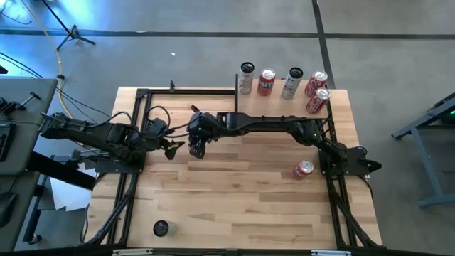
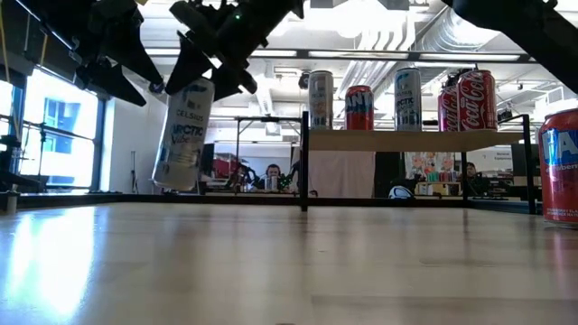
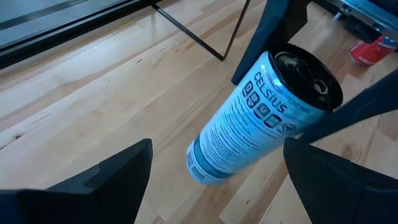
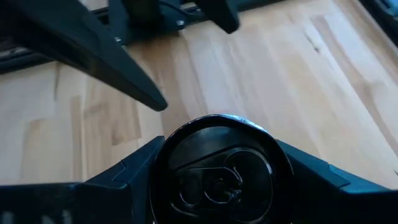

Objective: Place canned beverage on shelf
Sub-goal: Put the white blue soda can on the shelf aligned with the other white blue soda can

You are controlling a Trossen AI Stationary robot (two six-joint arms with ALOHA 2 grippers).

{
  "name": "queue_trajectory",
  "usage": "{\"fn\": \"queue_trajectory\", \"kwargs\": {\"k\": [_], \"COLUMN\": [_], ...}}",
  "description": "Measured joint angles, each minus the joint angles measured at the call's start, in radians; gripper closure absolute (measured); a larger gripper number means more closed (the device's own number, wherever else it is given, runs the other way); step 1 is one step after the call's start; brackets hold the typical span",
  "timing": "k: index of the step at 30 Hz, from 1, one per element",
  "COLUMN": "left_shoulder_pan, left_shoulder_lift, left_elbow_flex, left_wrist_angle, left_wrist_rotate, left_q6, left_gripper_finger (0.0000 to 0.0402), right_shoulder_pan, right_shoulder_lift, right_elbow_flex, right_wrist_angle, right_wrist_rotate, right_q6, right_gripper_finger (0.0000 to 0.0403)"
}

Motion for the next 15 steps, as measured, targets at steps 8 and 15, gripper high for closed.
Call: {"fn": "queue_trajectory", "kwargs": {"k": [8,15], "left_shoulder_pan": [0.000,0.000], "left_shoulder_lift": [0.000,0.000], "left_elbow_flex": [0.000,0.000], "left_wrist_angle": [0.000,0.000], "left_wrist_rotate": [0.000,0.000], "left_q6": [0.000,0.000], "left_gripper_finger": [0.0064,0.0064], "right_shoulder_pan": [-0.021,-0.026], "right_shoulder_lift": [-0.003,-0.065], "right_elbow_flex": [-0.109,-0.264], "right_wrist_angle": [0.103,0.224], "right_wrist_rotate": [-0.117,-0.013], "right_q6": [-0.043,0.061], "right_gripper_finger": [0.0153,0.0152]}}
